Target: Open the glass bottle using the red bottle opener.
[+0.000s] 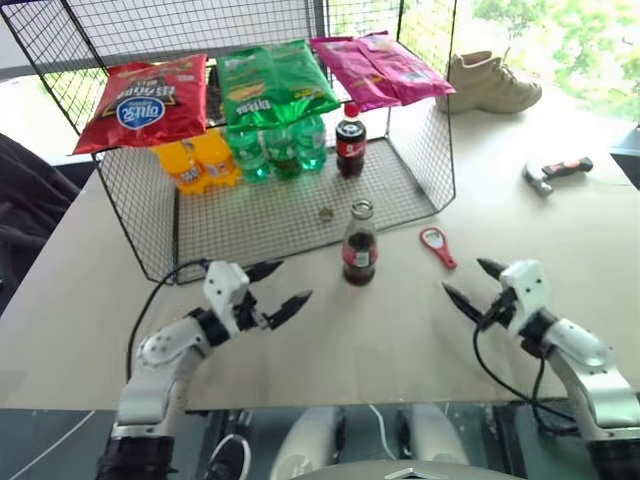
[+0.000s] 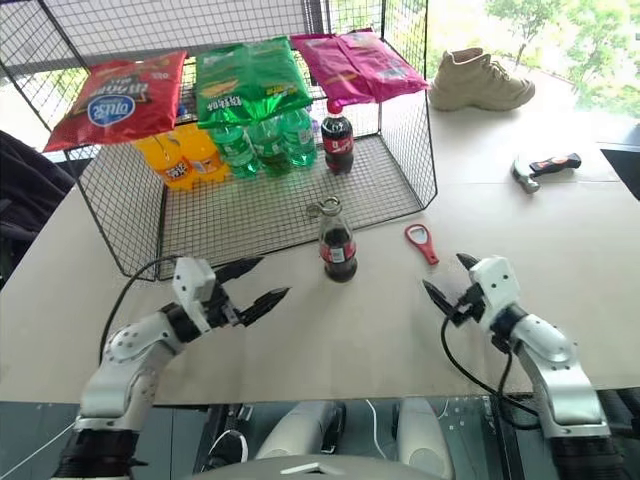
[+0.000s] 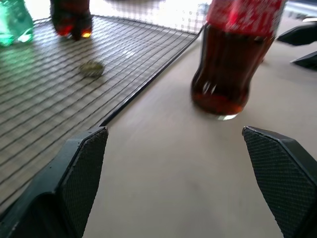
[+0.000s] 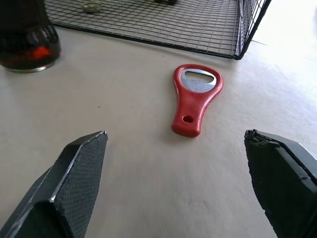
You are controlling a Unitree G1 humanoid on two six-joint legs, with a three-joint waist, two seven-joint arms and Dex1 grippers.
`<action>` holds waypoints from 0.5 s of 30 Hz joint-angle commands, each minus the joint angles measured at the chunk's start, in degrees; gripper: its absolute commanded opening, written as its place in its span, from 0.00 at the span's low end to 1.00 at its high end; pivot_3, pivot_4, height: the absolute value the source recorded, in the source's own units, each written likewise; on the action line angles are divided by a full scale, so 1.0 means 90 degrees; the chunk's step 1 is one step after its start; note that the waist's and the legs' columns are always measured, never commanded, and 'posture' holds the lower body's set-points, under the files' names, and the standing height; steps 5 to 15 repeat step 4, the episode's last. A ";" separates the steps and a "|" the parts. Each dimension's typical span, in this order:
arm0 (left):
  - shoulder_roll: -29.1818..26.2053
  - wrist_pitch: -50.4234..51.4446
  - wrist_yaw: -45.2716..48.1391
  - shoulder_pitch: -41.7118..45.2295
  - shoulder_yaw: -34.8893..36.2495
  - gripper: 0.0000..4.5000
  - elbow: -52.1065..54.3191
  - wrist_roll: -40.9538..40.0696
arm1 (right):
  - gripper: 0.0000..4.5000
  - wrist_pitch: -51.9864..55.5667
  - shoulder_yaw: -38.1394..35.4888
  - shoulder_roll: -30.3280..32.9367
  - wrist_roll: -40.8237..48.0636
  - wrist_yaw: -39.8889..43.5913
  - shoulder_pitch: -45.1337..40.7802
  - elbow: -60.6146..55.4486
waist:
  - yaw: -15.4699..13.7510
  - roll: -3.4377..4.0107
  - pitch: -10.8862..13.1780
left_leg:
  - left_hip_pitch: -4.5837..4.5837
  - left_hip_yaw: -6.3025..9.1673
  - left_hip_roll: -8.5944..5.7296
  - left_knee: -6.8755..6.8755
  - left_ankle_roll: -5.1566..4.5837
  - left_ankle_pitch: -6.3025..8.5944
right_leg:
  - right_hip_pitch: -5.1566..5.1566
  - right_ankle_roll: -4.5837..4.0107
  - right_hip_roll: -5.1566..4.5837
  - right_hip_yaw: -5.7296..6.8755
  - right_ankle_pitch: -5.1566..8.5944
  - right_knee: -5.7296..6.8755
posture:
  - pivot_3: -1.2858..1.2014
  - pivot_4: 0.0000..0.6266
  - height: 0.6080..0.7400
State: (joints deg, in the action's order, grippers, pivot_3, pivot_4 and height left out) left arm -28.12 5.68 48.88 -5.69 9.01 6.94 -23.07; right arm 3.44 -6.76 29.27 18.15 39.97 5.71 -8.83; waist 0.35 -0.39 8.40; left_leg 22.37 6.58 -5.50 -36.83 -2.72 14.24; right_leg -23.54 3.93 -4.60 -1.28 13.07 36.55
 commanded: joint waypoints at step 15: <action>-0.0181 0.0197 -0.0427 -0.0488 0.0267 1.00 0.0548 0.0088 | 0.99 -0.0451 -0.0705 0.0539 0.0586 0.1055 0.0175 0.0449 | -0.0021 0.0000 0.0000 | -0.0001 0.0000 0.0001 0.0000 -0.0001 0.0000 | 0.0003 0.0000 -0.0022 0.0003 0.0000 0.0000 | 0.52 0.24 1.00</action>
